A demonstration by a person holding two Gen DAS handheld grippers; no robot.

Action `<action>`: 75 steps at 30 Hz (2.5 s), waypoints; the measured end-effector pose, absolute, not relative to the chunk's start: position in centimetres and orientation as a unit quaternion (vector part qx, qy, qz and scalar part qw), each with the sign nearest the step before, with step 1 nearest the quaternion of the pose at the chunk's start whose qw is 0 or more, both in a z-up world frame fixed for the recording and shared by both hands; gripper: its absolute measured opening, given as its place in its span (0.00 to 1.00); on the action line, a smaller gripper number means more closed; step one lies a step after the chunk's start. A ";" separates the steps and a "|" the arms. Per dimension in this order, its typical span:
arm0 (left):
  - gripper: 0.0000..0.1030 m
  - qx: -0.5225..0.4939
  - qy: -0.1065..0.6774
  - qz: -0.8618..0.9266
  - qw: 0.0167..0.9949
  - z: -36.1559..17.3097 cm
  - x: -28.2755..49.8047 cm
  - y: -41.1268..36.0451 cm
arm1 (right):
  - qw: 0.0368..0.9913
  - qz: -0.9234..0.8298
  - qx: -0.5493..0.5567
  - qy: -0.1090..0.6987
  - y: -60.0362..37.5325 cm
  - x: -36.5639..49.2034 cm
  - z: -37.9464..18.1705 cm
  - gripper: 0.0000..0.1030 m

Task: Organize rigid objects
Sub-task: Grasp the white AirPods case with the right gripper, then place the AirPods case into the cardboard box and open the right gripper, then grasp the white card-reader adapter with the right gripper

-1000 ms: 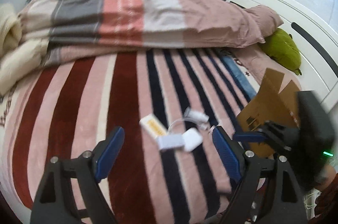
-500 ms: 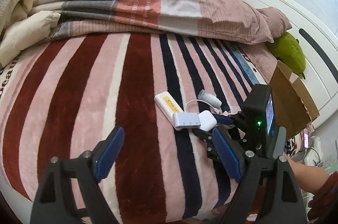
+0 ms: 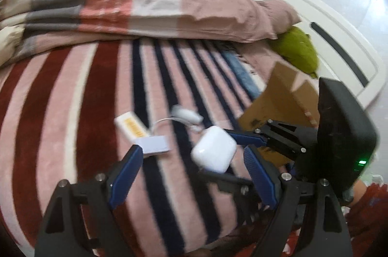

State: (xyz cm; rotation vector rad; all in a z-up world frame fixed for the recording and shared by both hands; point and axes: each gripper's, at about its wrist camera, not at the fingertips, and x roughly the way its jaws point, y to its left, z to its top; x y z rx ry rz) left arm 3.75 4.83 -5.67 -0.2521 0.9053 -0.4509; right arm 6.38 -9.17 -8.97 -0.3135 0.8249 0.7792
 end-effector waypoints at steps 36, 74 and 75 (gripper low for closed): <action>0.38 -0.009 0.510 -0.363 0.780 -1.3 11.8 -19.8 | 0.864 0.260 -0.084 0.423 -29.7 9.0 -1.4 0.49; 0.70 -0.099 0.428 -0.113 0.891 -5.6 2.1 10.4 | 0.786 0.381 -0.177 0.453 -7.9 8.2 -10.9 0.57; 0.70 -0.106 0.430 -0.111 0.890 -6.0 2.0 10.8 | 0.787 0.377 -0.175 0.456 -7.6 8.7 -11.7 0.57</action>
